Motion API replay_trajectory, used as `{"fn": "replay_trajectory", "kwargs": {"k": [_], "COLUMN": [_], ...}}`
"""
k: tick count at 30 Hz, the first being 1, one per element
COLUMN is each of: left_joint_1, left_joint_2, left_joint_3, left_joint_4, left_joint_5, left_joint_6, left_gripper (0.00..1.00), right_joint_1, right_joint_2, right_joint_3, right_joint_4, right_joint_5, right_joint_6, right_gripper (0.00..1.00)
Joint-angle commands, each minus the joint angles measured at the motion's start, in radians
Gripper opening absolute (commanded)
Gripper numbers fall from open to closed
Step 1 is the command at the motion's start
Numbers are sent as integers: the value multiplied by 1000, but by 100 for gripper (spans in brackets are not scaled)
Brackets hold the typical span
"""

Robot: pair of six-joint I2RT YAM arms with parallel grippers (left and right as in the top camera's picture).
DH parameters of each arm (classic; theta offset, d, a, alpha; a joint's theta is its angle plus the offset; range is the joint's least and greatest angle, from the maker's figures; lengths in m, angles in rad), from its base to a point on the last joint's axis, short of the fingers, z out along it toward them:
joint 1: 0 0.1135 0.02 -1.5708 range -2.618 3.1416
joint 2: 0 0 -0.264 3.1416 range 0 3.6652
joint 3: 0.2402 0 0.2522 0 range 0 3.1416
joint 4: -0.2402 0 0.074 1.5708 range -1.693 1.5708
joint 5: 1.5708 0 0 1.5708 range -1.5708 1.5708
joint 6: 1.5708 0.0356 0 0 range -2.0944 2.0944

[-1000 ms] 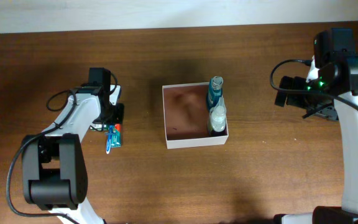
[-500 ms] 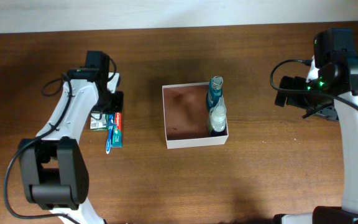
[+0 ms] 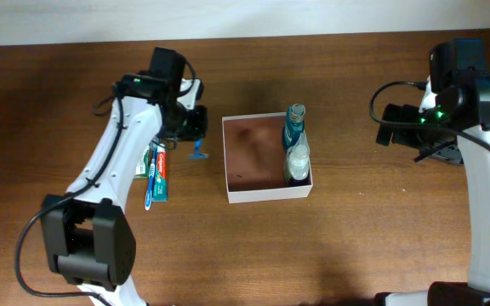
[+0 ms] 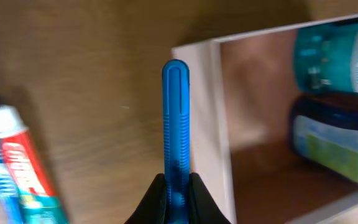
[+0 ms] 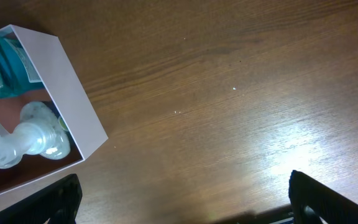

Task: Pack container
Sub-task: 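Lift the toothbrush and carry it right over the box, then lower the toothbrush into the box and open the left gripper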

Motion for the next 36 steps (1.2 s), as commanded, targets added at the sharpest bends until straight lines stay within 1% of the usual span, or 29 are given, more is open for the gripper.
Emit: {"fn": "replay_trajectory", "kwargs": {"k": [1,7,9,12,13,17,24,29,36], "left_joint_1": [-42,-131,-166,-222,-250,-320,-397,-405,-405], "left_joint_2": [-40,-40,-40,-40,-40,-40,-34,-5,79], "left_joint_3": [19,19,18,18,18,18,18,18,18], "left_joint_4": [0,48,68,71,71,71,76,79,116], "left_joint_5": [62,58,37,-64,-125,-256,-406,-415,-415], "left_joint_6": [-125,-177,-191,-241,-258,-310,-421,-435,-447], "left_gripper": [1,1,0,1,1,0,1,1,1], "right_joint_1": [-6,-6,-6,-6,-6,-6,-6,-6,-6], "right_joint_2": [-17,-17,-17,-17,-17,-17,-17,-17,-17], "right_joint_3": [13,13,13,13,13,13,13,13,13], "right_joint_4": [1,0,0,0,0,1,1,0,0], "right_joint_5": [12,12,12,12,12,12,12,12,12], "right_joint_6": [2,2,1,2,2,1,1,1,1], "right_gripper": [98,98,98,98,99,98,98,99,99]}}
